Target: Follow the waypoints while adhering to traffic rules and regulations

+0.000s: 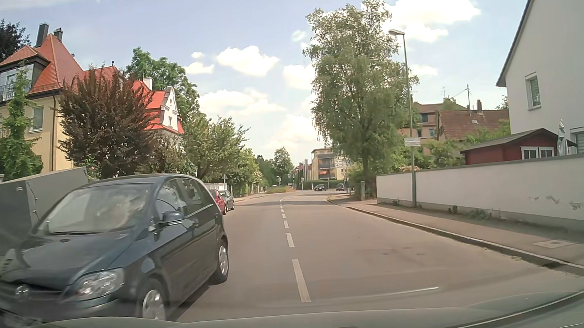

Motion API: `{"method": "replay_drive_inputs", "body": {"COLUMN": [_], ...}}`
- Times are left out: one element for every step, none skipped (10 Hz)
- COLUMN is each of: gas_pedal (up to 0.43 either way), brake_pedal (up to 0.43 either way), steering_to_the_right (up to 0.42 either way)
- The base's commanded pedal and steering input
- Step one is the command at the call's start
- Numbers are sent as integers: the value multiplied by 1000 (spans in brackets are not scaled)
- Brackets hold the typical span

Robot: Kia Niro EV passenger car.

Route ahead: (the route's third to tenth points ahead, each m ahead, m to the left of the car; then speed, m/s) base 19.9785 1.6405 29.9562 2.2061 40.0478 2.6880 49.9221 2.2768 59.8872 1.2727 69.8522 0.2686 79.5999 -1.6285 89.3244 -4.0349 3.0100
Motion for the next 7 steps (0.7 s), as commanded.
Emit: {"method": "replay_drive_inputs", "body": {"gas_pedal": [0, 0, 0, 0, 0, 0, 0], "brake_pedal": [0, 0, 0, 0, 0, 0, 0], "steering_to_the_right": [167, 170, 171, 171, 173, 174, 173]}}
